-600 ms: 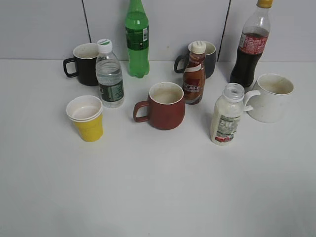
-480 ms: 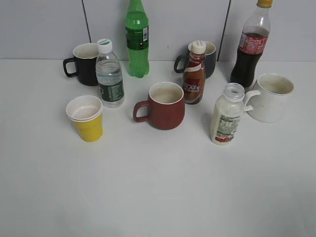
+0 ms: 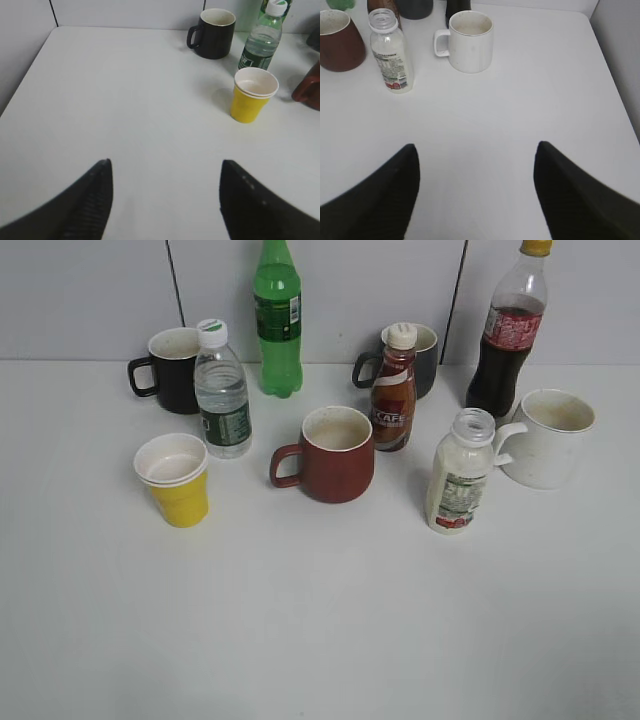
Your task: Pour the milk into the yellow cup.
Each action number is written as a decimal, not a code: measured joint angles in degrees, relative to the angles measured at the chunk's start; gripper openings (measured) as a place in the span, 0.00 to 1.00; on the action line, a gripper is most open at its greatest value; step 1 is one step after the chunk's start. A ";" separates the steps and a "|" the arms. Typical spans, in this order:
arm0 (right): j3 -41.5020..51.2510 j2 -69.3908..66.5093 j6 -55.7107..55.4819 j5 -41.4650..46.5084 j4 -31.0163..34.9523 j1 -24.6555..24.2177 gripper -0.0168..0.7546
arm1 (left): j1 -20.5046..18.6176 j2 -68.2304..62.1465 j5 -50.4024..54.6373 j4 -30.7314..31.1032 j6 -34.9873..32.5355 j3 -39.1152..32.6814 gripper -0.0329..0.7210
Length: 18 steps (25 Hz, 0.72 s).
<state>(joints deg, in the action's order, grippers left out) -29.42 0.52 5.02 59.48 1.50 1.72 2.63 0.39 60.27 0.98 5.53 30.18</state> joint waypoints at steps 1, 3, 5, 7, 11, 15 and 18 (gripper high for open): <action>0.00 0.00 0.00 0.00 0.00 0.00 0.71 | 0.00 0.00 0.00 0.00 0.00 0.00 0.71; 0.00 0.00 0.00 0.00 0.00 0.00 0.71 | 0.00 0.00 0.00 0.00 0.00 0.00 0.71; 0.00 0.00 0.00 0.00 0.00 0.00 0.71 | 0.00 0.00 0.00 0.00 0.00 0.00 0.71; 0.00 0.00 0.00 0.00 0.00 0.00 0.71 | 0.00 0.00 0.00 0.00 0.00 0.00 0.71; 0.00 0.00 0.07 0.00 0.00 0.00 0.71 | 0.00 0.00 0.00 0.00 0.00 0.00 0.71; 0.00 0.00 0.07 0.00 0.00 0.00 0.71 | 0.00 0.00 0.00 0.00 0.00 0.00 0.71; 0.00 0.00 0.07 -0.06 0.00 0.00 0.71 | 0.00 0.00 0.00 0.00 0.00 0.00 0.71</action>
<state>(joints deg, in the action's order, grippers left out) -29.42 0.52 5.08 59.41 1.50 1.72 2.63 0.39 60.27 0.98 5.53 30.18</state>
